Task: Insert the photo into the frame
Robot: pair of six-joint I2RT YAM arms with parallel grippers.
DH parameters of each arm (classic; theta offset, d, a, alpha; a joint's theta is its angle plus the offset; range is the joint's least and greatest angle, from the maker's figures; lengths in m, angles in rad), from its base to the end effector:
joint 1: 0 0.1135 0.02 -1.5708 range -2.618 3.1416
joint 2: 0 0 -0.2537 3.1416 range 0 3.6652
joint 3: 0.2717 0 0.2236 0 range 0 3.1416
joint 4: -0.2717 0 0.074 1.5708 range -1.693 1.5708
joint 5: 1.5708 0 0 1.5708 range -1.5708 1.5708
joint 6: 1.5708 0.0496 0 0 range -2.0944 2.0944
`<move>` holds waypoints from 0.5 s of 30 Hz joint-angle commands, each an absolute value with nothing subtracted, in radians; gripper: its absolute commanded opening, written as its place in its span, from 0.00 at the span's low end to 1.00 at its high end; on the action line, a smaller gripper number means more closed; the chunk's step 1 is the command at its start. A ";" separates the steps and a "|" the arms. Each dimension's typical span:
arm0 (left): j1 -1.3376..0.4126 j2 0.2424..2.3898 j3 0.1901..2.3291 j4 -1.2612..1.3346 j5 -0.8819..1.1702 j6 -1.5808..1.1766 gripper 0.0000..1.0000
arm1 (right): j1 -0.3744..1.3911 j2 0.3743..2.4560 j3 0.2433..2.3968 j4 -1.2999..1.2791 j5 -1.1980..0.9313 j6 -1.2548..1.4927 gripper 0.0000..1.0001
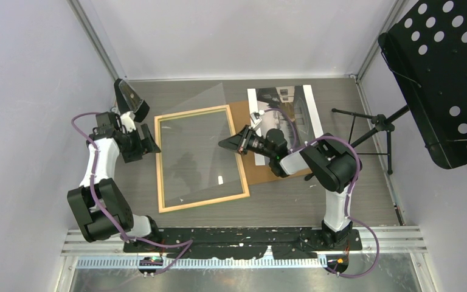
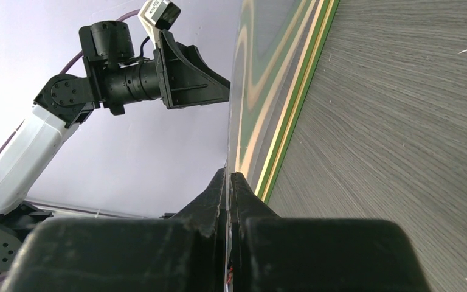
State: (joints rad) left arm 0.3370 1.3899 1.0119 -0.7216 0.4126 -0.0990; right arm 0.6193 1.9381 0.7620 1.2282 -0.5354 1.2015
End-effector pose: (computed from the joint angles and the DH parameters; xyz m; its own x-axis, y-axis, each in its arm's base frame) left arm 0.2434 0.0642 0.2329 -0.8238 -0.3846 -0.4164 -0.2136 0.8911 -0.4004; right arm 0.2832 0.2330 0.1806 -0.8372 0.3882 -0.3852 -0.3695 0.1179 0.9217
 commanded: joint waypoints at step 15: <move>0.355 1.375 1.010 -0.687 0.431 -0.097 0.81 | 0.652 1.990 0.786 1.320 -0.496 1.172 0.05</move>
State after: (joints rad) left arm 0.3435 1.3899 1.0111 -0.7216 0.4122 -0.0982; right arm 0.6407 1.9911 0.7620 1.2297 -0.5144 1.1896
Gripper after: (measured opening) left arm 0.810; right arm 0.064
